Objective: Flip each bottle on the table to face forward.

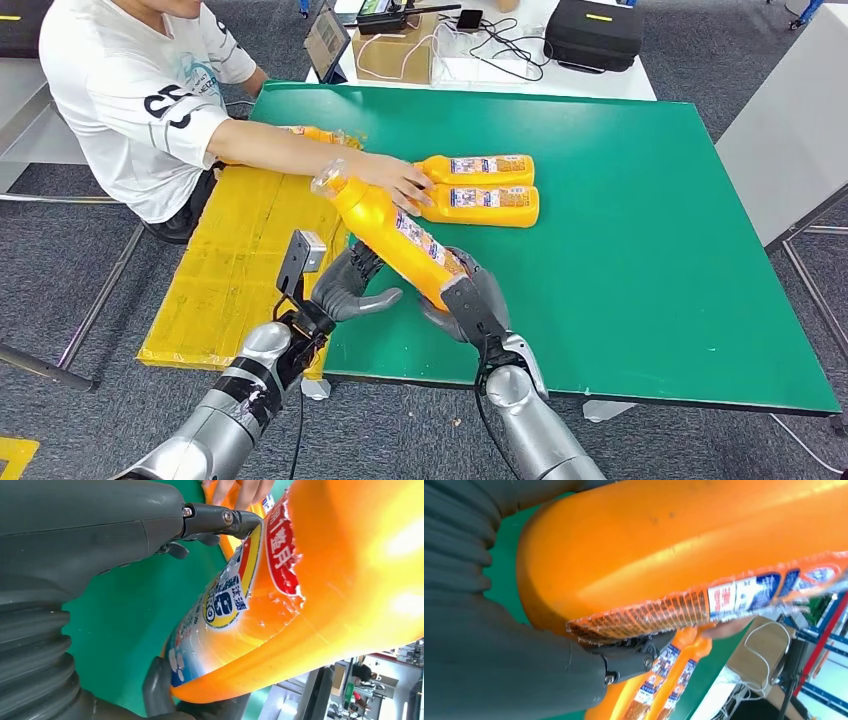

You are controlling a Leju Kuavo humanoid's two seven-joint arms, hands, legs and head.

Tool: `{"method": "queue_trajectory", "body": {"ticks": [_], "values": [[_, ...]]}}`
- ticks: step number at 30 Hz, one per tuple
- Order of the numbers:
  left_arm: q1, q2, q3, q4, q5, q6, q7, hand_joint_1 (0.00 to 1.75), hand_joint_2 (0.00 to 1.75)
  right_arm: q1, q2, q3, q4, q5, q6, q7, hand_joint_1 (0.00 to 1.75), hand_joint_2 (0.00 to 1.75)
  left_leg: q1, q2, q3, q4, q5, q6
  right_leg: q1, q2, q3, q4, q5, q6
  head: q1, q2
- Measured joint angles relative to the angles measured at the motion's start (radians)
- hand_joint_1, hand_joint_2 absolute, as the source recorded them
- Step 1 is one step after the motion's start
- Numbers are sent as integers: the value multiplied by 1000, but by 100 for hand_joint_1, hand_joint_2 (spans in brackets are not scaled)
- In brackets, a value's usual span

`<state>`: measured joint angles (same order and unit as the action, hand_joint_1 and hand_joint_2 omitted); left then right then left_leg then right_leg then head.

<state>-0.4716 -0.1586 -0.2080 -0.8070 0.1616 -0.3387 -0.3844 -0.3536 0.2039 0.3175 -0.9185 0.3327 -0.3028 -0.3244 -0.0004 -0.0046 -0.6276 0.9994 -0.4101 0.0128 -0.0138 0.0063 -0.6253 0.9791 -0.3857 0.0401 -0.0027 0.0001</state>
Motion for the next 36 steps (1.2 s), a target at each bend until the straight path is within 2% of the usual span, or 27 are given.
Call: {"method": "queue_trajectory", "body": {"ticks": [11,18,19,22,23,27,32,36], "values": [[9,-3,-14,-36,21,59,4,0,175,-28,86,78,116,35,12,4,175,175,1,0,0,0,0,0,0,0,-1,0,0,0,0,0],[11,-3,-14,-35,26,81,0,0,175,-54,113,101,174,36,13,4,175,175,0,0,-1,0,0,0,0,0,-1,0,0,0,0,0],[11,-3,-14,-35,27,83,0,0,175,-57,114,103,180,35,13,4,166,175,0,0,-1,0,0,0,0,0,-1,0,0,0,0,0],[11,-3,-14,-35,29,90,-1,131,175,-64,115,110,194,33,13,4,35,175,0,0,-1,0,0,0,0,0,-1,0,0,0,0,0],[11,-4,-14,-35,33,93,-3,175,175,-65,115,115,198,33,11,4,0,175,0,0,-1,0,0,0,0,0,-1,0,0,0,0,0],[11,-5,-12,-35,46,120,-18,175,175,-62,117,137,208,27,-10,4,0,175,0,0,-1,0,0,0,0,0,-1,0,0,0,0,0],[12,-3,1,-41,28,197,-48,175,175,-50,106,139,196,-4,-35,4,0,175,0,0,-1,0,0,0,0,0,-1,0,0,0,0,0],[12,2,13,-44,25,213,-54,175,175,-43,93,138,183,-9,-41,4,0,175,0,0,-1,0,0,0,0,0,-1,0,0,0,0,0]]}}
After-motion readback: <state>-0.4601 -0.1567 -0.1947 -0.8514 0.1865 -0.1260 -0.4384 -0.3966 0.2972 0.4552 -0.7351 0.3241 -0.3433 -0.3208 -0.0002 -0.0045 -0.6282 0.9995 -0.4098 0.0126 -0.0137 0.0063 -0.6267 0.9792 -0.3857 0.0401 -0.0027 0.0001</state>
